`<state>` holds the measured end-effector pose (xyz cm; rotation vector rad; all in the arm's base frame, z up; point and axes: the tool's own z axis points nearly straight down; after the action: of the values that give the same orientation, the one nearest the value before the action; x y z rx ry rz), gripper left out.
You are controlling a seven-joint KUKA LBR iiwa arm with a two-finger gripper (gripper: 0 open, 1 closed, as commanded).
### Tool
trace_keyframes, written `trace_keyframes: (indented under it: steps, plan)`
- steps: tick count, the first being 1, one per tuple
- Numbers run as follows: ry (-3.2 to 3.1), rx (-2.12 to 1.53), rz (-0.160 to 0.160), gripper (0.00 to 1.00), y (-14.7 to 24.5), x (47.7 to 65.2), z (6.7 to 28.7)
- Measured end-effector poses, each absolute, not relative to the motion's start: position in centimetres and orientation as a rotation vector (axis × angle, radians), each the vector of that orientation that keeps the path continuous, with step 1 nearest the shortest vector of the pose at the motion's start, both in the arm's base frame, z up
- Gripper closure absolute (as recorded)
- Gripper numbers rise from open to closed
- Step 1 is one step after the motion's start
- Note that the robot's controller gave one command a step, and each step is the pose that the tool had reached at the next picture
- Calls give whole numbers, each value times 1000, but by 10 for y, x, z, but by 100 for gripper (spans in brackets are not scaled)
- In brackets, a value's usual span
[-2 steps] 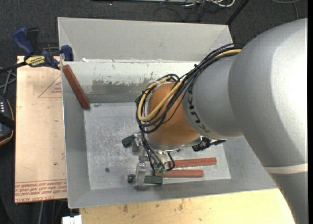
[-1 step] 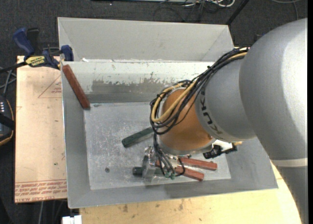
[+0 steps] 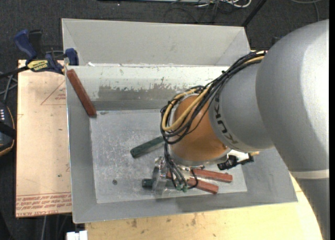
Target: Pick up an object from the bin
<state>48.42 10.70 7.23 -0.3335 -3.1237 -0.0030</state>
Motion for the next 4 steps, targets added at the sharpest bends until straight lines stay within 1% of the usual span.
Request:
trace_keyframes:
  steps: [1,2,3,4]
  plan:
    - [-3124,-285,0,100,111,489,118]
    - [-3138,-257,-3,0,101,545,236]
    - [-3133,-257,-2,0,101,544,235]
    - [-3146,-161,-3,0,105,554,207]
